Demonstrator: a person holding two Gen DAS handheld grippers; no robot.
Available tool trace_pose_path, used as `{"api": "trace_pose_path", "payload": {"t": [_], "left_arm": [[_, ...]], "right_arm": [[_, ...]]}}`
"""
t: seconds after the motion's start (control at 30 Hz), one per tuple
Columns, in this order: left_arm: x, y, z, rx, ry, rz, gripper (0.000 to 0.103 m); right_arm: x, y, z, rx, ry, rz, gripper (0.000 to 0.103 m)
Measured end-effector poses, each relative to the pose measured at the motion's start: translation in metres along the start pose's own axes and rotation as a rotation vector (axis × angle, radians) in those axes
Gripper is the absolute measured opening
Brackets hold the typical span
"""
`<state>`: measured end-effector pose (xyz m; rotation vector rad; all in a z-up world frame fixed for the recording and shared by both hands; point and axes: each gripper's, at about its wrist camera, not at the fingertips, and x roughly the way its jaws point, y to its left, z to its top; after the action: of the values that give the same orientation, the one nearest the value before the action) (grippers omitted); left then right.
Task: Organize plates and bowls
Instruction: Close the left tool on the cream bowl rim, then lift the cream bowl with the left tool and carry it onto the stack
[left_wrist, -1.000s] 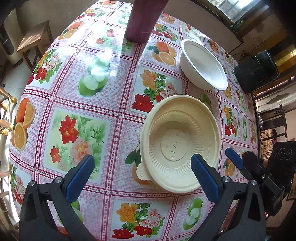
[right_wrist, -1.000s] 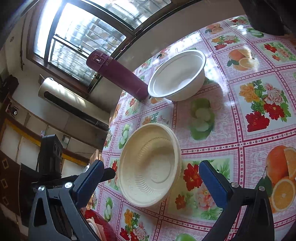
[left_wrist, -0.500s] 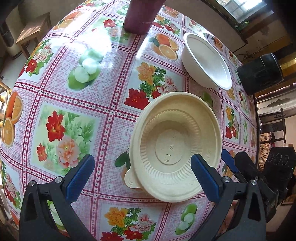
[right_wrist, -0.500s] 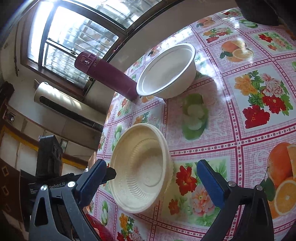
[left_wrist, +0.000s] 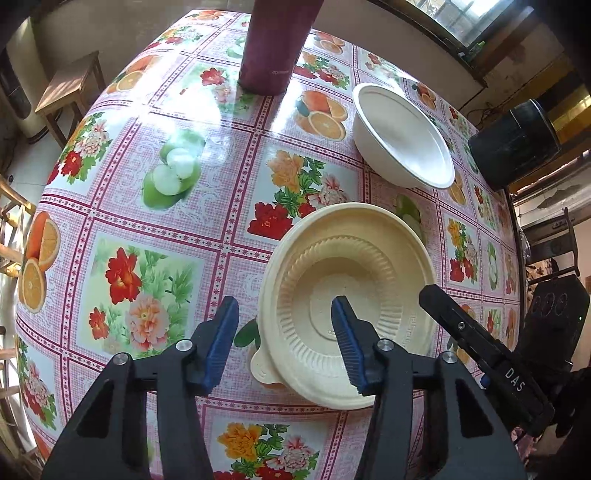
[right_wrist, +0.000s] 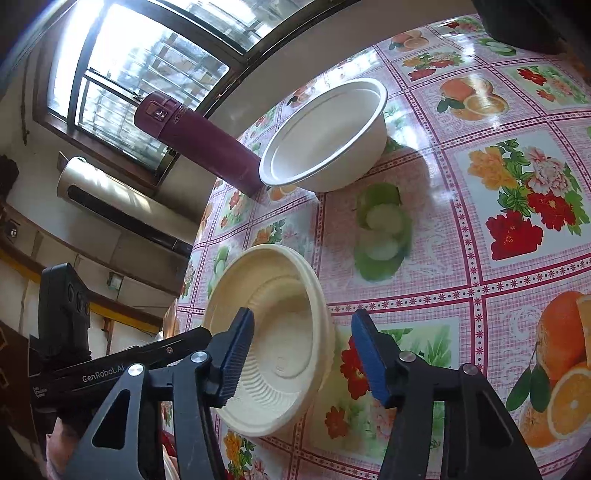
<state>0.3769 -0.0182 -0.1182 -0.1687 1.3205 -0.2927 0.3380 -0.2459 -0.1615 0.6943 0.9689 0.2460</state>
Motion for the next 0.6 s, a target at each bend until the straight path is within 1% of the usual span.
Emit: {"api": "trace_pose_path", "payload": {"t": [0.03,0.1,0.17,0.23,0.33,0.47,0.6], "left_arm": [[0.002,0.000,0.000,-0.001,0.007,-0.002,0.039],[0.001,-0.003,-0.001,0.016,-0.003,0.009,0.039],[-0.002,-0.004,-0.002,0.029,-0.015,0.014,0.034],[-0.003,-0.005,-0.002,0.036,-0.022,0.014,0.028],[0.003,-0.007,-0.003,0.061,-0.015,0.033,0.027],[0.014,-0.006,-0.005,0.054,0.022,0.012,0.024],[0.013,-0.009,-0.010,0.075,0.018,0.011,0.020]], "right_arm": [[0.001,0.001,0.000,-0.004,0.001,-0.008,0.037],[0.003,0.003,0.000,-0.020,0.006,-0.034,0.019],[0.004,0.004,-0.001,-0.029,0.008,-0.049,0.014],[0.003,0.004,-0.001,-0.027,-0.002,-0.069,0.013],[0.003,0.002,0.000,-0.019,-0.004,-0.072,0.009],[0.001,0.001,-0.002,-0.027,-0.014,-0.087,0.009],[-0.003,-0.001,-0.005,-0.028,-0.017,-0.098,0.009]]}}
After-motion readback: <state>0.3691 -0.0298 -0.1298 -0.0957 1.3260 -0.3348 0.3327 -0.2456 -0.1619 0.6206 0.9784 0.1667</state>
